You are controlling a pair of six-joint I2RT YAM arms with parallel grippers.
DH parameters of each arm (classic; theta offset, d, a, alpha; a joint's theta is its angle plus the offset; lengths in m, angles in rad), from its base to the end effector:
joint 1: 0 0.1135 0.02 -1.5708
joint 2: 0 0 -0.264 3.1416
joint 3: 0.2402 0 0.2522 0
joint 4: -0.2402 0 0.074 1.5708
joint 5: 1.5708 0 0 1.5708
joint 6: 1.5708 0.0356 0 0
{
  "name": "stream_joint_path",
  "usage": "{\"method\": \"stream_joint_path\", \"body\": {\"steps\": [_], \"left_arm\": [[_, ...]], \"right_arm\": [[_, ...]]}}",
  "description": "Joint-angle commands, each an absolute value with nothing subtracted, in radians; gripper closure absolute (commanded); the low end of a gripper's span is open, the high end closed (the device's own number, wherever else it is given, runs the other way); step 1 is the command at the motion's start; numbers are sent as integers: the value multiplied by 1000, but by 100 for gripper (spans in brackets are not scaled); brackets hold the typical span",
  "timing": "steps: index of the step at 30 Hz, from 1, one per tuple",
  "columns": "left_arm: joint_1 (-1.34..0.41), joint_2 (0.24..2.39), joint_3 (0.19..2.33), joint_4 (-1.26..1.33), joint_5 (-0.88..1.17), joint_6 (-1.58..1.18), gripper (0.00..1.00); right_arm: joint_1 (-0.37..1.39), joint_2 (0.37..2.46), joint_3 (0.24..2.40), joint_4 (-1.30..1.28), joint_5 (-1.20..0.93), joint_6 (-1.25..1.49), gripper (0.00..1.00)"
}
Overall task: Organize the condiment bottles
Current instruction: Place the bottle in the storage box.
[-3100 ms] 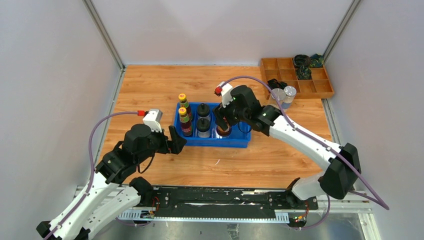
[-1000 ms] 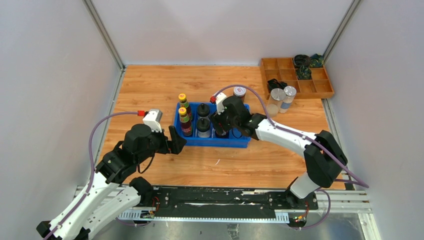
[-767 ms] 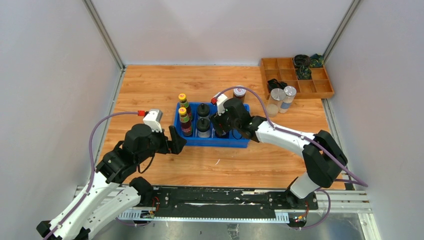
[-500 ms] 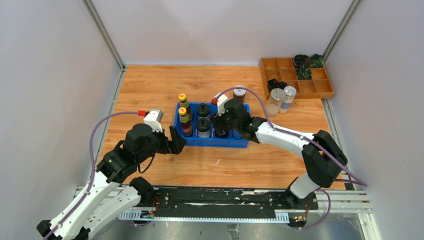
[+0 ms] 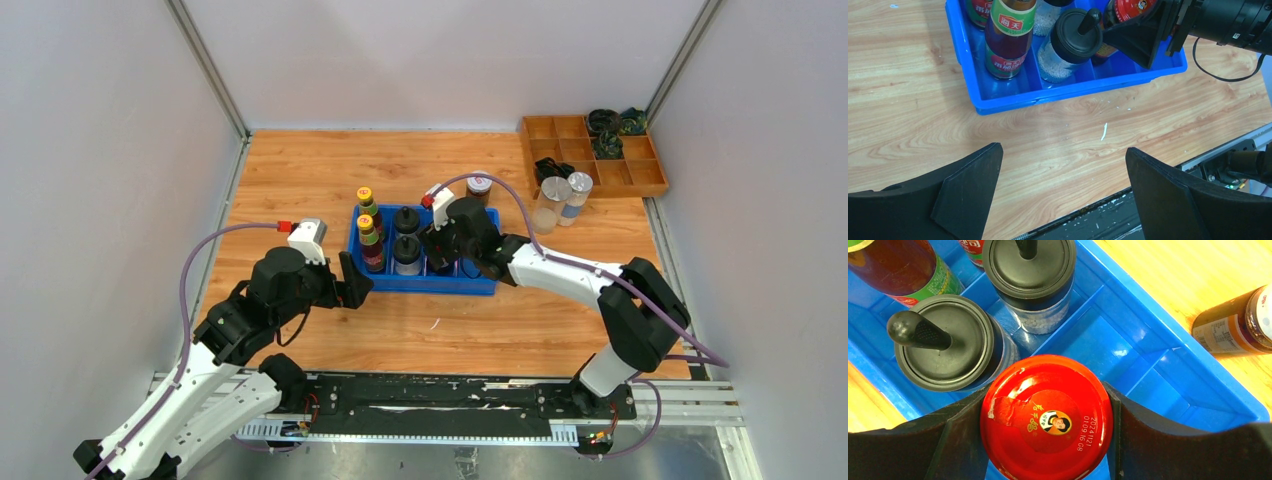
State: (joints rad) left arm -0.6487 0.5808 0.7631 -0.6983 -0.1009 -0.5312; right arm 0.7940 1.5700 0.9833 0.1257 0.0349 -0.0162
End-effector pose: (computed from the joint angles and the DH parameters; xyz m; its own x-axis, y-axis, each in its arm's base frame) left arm 0.1014 -0.0724 0.3078 -0.6081 -0.1714 -0.7751 0.2589 0.8802 -0.3978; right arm 0.2498 0.2524 0.2431 -0.3006 -0.3289 -0.8952 -0.6958 0.7176 -0.0300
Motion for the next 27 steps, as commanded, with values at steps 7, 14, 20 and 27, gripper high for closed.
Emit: {"method": "stream_joint_path", "body": {"steps": [7, 14, 20, 27], "left_arm": [[-657, 581, 772, -705, -109, -528, 0], [-657, 578, 766, -703, -110, -534, 0], [-657, 574, 762, -701, -112, -537, 0], [-657, 567, 761, -701, -109, -541, 0]], "right_arm": [[792, 1565, 970, 192, 56, -6, 43], [793, 1537, 953, 171, 54, -5, 43], [793, 1520, 950, 152, 48, -6, 43], [792, 1516, 938, 146, 42, 17, 43]]}}
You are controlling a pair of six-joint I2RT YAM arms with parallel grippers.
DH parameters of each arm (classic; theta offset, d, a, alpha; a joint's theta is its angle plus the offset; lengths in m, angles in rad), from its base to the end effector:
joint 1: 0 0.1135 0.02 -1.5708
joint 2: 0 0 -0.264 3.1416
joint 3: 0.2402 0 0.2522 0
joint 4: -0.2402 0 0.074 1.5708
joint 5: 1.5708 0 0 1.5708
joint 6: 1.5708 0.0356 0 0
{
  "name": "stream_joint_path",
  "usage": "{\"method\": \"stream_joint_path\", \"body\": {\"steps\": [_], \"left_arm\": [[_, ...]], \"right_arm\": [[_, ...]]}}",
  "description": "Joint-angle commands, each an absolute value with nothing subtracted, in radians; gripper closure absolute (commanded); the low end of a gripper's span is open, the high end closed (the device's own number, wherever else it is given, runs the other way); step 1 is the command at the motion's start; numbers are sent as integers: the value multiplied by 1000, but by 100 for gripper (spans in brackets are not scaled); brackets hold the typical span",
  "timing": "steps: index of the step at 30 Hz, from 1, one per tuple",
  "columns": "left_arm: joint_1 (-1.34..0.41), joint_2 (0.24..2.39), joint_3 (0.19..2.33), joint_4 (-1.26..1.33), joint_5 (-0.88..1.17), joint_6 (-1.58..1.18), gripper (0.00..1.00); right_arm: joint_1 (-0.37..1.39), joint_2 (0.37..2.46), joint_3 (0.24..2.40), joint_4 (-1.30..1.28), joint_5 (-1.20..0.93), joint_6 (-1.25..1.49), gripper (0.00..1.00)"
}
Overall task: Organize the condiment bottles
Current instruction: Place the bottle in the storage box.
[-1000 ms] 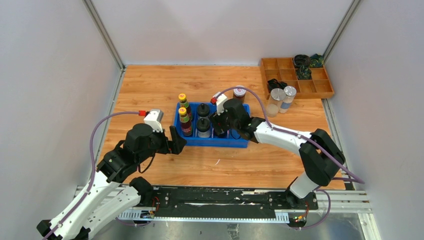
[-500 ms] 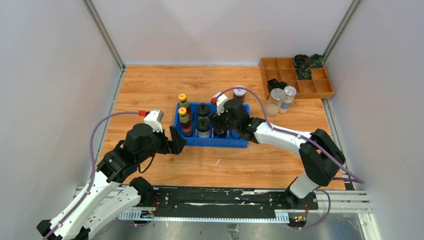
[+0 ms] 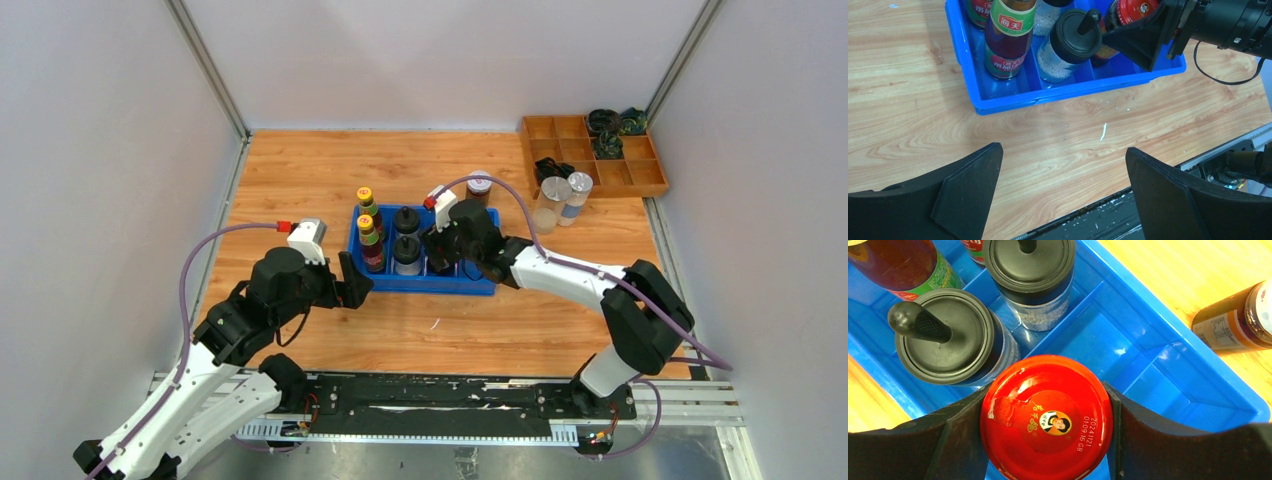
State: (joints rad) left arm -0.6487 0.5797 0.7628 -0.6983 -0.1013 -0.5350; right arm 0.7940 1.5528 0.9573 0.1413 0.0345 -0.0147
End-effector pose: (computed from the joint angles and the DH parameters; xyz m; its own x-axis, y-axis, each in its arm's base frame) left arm 0.1012 -0.0722 0.3078 -0.6084 -0.1752 -0.7740 0.2566 0.8795 -0.4008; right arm 0.2463 0.2489 0.2416 -0.2974 -0.3235 -0.8983 -0.6954 0.7180 -0.0283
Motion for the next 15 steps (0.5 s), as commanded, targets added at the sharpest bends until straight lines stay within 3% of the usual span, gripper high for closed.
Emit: {"method": "stream_joint_path", "body": {"steps": [1, 15], "left_arm": [[-657, 566, 761, -700, -109, -541, 0], [-657, 558, 761, -701, -112, -549, 0]], "right_arm": [[793, 1516, 937, 146, 41, 22, 43], [795, 1506, 932, 127, 34, 27, 35]]}}
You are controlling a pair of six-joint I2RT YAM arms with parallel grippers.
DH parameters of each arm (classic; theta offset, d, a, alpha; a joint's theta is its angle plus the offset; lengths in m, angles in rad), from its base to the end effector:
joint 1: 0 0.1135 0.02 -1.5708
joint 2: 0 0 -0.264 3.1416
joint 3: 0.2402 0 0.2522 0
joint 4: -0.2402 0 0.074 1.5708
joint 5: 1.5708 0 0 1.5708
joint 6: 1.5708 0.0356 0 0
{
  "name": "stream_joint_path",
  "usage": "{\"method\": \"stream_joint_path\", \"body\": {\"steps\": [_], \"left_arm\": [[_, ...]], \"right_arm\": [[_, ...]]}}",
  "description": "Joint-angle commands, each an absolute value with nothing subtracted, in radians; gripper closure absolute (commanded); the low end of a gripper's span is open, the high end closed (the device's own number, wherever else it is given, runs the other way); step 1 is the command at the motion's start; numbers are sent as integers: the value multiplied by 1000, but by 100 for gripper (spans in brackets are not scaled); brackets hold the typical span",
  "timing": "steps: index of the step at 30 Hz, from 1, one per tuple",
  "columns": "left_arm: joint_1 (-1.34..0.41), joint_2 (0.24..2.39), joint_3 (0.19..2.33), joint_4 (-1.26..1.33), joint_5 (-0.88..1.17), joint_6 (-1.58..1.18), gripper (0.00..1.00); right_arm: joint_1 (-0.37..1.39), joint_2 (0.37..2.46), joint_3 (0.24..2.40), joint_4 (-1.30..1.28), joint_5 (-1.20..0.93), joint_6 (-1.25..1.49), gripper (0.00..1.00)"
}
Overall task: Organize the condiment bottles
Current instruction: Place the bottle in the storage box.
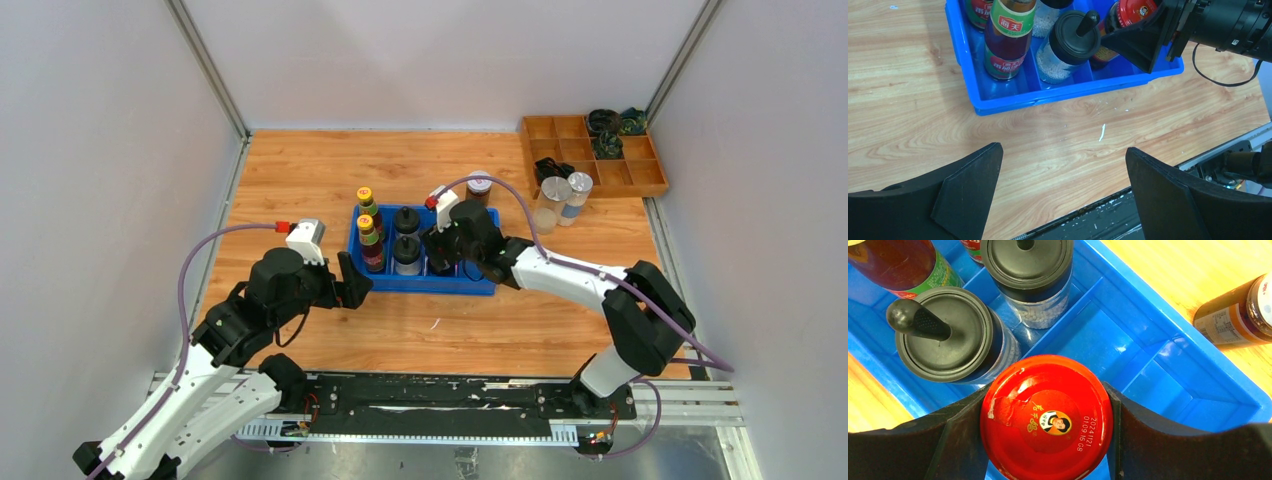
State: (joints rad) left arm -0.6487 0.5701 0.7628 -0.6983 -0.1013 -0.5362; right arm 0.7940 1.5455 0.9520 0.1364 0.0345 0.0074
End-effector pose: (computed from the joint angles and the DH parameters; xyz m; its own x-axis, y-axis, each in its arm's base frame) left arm 0.0997 -0.0711 0.3088 -0.6028 -0.1808 -0.7771 0.2589 0.8770 -0.4048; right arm 0.2450 0.2475 0.2418 -0.3145 -0.3094 -0.8974 -0.6887 0.7250 -0.0086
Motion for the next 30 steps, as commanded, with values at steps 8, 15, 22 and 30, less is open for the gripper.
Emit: {"method": "stream_joint_path", "body": {"steps": [8, 15, 22, 30], "left_arm": [[-656, 555, 759, -701, -110, -550, 0], [-656, 555, 761, -700, -110, -549, 0], [-657, 554, 762, -702, -110, -547, 0], [-657, 559, 758, -701, -115, -546, 0]], "right_arm": [[799, 1496, 914, 129, 37, 36, 29], [803, 1513, 926, 130, 24, 34, 29], [810, 1527, 946, 116, 16, 34, 29], [817, 1518, 928, 112, 15, 27, 18]]}}
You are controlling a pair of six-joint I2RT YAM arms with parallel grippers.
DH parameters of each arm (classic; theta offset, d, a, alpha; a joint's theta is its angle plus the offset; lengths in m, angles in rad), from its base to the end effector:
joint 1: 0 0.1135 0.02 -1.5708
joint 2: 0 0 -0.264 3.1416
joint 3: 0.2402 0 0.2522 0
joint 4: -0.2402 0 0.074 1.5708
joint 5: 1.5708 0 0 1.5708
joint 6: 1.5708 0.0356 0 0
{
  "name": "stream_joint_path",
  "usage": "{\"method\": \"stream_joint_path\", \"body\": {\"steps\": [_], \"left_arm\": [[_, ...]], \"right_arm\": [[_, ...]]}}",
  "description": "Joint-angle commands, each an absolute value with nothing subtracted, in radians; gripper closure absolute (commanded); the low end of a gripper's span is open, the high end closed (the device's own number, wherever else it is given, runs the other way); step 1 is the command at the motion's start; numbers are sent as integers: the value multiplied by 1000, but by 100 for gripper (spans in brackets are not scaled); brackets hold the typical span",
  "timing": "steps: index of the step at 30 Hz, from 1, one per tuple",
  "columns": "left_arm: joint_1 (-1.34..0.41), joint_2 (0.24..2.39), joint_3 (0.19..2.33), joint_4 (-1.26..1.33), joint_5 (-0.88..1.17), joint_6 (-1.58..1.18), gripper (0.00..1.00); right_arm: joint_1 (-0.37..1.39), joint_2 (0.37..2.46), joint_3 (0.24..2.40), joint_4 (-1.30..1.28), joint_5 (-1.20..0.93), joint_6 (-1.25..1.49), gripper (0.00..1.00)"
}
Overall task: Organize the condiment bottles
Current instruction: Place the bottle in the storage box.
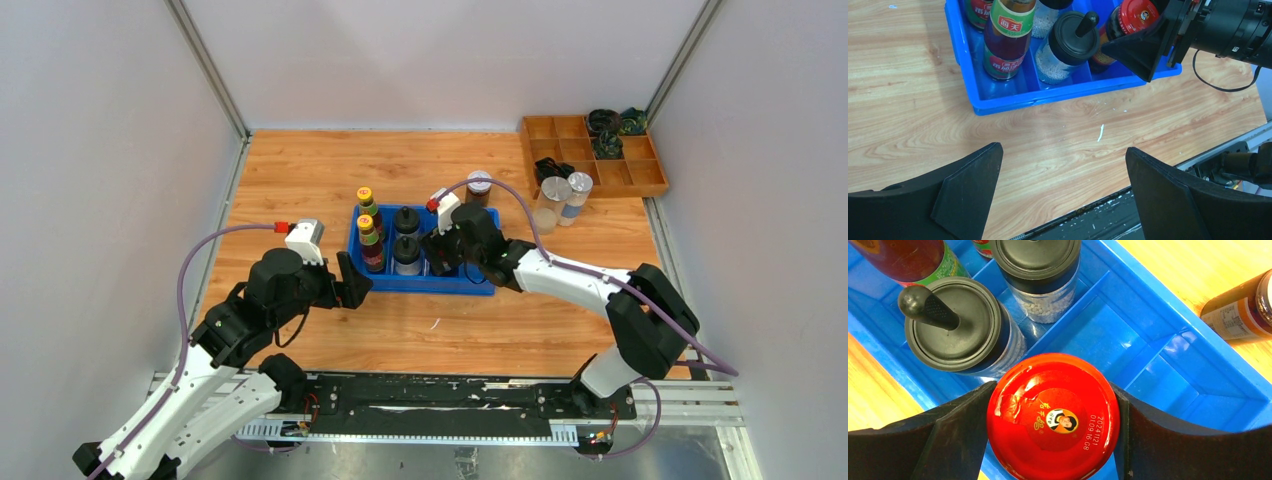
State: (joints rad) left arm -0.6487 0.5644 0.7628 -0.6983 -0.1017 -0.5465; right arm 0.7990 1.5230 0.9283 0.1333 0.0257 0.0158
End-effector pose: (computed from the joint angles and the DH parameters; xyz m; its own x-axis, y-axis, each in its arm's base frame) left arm 0.0988 -0.0704 0.3094 -0.6018 -0.1925 -0.7751 0.2543 0.8738 -0.4145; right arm 0.2392 0.2445 0.2409 -0.3215 -0.3077 -0.8955 -0.6954 0.7186 0.0027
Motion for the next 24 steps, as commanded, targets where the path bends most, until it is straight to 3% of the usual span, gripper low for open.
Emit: {"method": "stream_joint_path", "body": {"steps": [1, 13, 24], "left_arm": [[-657, 560, 758, -700, -115, -545, 0], [-657, 573, 758, -700, -123, -545, 0], [-656, 585, 747, -685, -137, -537, 0]], "right_arm": [[817, 1516, 926, 112, 16, 26, 17], [819, 1394, 906, 45, 44, 13, 6], [818, 1055, 888, -174, 128, 39, 1]]}}
